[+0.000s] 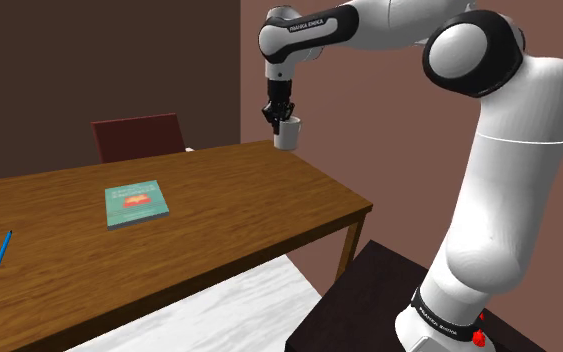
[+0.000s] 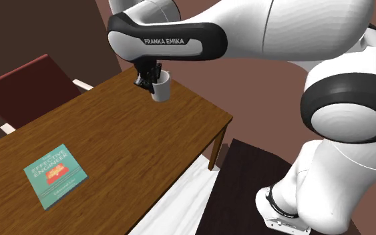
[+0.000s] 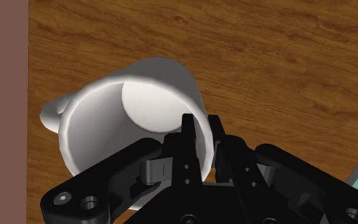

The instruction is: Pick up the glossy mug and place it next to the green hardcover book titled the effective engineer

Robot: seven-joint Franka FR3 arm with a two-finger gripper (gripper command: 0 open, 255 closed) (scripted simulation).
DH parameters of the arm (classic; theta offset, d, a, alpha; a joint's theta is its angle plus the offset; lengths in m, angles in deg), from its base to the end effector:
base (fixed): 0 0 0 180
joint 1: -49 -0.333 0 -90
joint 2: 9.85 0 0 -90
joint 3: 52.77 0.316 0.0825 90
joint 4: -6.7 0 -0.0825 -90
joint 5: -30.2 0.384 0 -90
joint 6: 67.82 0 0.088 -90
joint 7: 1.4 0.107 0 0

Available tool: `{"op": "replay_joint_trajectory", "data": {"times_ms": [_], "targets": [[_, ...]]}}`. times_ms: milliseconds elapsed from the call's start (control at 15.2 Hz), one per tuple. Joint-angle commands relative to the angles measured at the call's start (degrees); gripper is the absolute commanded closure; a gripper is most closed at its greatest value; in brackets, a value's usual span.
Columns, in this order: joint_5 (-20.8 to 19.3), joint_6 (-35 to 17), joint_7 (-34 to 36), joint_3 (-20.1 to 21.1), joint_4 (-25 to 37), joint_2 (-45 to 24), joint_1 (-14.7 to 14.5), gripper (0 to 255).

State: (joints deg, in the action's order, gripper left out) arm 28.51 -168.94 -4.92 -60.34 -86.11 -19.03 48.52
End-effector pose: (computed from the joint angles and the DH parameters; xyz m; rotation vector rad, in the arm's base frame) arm 0.6064 -0.0729 0.5253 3.0919 -0.0849 -0.0284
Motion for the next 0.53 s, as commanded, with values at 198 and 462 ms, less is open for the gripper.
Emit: {"op": "replay_joint_trajectory", "data": {"times_ms": [198, 462], "targets": [[-0.43, -0.42, 6.75, 2.74, -1.68, 1.01, -3.87, 255], [-0.62, 0.01, 11.90, 4.93, -1.19, 0.71, -6.82, 255]]}}
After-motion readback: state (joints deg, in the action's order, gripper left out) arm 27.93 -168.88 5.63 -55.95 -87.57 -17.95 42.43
